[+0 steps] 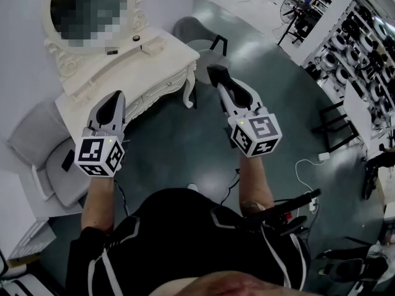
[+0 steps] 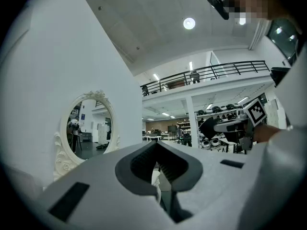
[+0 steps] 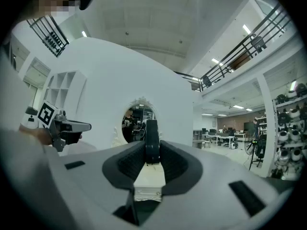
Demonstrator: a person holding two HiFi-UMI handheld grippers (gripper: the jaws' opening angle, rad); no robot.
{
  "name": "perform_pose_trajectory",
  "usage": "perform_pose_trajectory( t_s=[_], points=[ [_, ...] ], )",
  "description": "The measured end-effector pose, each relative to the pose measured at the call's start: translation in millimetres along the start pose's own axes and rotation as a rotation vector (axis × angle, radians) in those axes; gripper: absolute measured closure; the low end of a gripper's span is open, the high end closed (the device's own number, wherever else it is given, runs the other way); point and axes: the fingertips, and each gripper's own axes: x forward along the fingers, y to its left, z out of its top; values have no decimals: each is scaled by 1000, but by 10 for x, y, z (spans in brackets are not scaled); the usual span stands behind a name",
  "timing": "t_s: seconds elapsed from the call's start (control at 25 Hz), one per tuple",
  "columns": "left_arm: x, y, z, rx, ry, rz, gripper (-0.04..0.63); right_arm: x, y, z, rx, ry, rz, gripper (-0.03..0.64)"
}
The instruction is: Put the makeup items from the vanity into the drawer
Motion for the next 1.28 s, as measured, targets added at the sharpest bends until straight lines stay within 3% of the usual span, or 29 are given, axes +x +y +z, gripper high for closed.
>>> perform_pose_trajectory(
  t_s=[0.8, 1.28],
  points=[
    [106, -157, -95, -25, 11, -4, 592, -69, -78, 47, 33, -19, 24, 522],
    [659, -580, -33, -5, 0, -25, 591, -165, -642, 10, 25, -32, 22, 522]
  ],
)
